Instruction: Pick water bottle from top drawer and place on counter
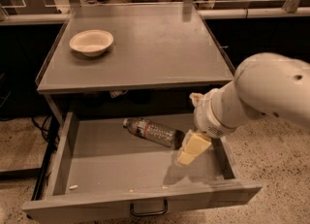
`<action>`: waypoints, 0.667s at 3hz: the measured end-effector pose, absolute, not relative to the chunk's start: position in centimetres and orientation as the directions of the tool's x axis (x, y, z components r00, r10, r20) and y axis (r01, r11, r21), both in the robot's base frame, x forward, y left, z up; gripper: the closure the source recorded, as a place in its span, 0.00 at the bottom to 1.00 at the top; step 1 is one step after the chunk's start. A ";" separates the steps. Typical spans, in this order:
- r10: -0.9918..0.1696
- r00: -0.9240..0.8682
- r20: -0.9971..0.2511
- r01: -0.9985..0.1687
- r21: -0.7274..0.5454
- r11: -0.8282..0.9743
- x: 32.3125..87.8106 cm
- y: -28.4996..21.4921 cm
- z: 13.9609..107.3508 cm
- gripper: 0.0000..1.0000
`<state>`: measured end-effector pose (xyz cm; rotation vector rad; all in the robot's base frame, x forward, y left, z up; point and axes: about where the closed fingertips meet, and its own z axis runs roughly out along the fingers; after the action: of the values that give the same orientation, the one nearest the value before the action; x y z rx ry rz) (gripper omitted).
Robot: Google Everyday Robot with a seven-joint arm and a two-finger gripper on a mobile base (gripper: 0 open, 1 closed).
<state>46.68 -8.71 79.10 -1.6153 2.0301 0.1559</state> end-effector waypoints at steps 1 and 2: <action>-0.856 -0.161 -0.491 -0.949 -0.161 0.271 45.8 -5.5 73.7 0.00; -0.839 -0.166 -0.519 -0.950 -0.145 0.277 46.1 -3.6 71.5 0.00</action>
Offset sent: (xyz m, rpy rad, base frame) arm -0.0027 0.0722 -0.1044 0.1114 0.0873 0.0079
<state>46.07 -3.61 71.48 -1.6027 2.0484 0.2900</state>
